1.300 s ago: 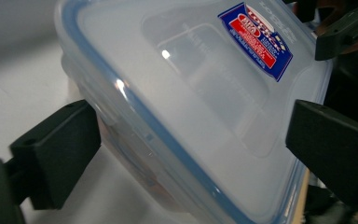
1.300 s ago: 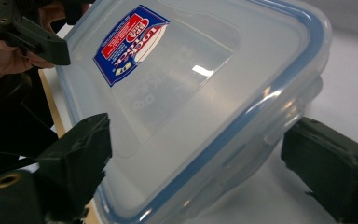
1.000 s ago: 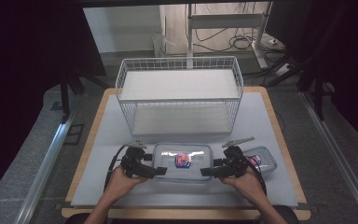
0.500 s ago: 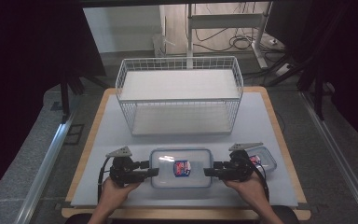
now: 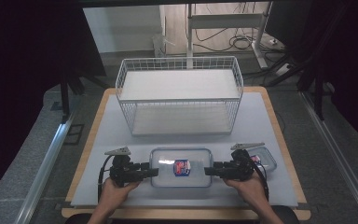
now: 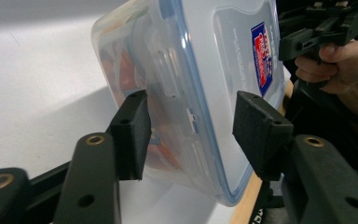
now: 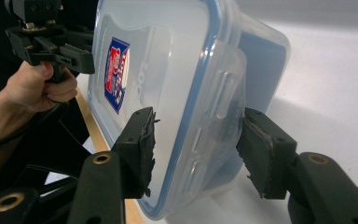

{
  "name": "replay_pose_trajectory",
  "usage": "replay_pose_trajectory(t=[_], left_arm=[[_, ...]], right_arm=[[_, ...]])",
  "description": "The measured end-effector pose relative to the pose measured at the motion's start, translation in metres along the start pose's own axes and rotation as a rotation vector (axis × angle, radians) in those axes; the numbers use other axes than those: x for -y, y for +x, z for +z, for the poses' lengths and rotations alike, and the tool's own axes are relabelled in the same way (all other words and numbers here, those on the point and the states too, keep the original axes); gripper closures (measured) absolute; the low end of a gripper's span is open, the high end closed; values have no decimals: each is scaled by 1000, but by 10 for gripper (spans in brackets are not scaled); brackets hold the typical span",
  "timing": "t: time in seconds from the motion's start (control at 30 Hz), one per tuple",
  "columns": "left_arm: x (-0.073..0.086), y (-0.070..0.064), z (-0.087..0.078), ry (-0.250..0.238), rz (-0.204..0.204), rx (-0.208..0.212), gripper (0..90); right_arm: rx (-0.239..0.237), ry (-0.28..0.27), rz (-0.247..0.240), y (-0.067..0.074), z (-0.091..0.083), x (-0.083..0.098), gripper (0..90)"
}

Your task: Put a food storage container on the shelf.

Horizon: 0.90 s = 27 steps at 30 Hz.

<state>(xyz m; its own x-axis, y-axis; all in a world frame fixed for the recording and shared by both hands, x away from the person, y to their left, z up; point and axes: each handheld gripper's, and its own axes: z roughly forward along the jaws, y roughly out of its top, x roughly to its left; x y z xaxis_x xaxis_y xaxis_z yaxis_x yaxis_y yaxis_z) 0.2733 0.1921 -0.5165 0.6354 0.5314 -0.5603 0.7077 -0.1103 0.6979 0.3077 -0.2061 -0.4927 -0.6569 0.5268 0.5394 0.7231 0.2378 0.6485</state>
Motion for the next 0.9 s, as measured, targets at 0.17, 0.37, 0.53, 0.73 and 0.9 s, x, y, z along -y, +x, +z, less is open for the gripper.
replay_pose_trajectory(t=[0.17,0.37,0.53,0.73,0.9], left_arm=[[1,4,-1,-15,-50,31,509],[-1,2,-2,-30,-74,14,525],[-5,0,-2,-36,-60,-17,526],[-11,-4,-4,-43,-37,-34,524],[-20,-9,-9,-61,-4,-42,524]], right_arm=[[-15,-22,50,-3,0,1,489],[-13,-47,84,-2,0,2,516],[7,-60,45,3,-1,1,521],[24,-75,14,5,-2,-3,517],[26,-99,-17,10,-8,-11,516]])
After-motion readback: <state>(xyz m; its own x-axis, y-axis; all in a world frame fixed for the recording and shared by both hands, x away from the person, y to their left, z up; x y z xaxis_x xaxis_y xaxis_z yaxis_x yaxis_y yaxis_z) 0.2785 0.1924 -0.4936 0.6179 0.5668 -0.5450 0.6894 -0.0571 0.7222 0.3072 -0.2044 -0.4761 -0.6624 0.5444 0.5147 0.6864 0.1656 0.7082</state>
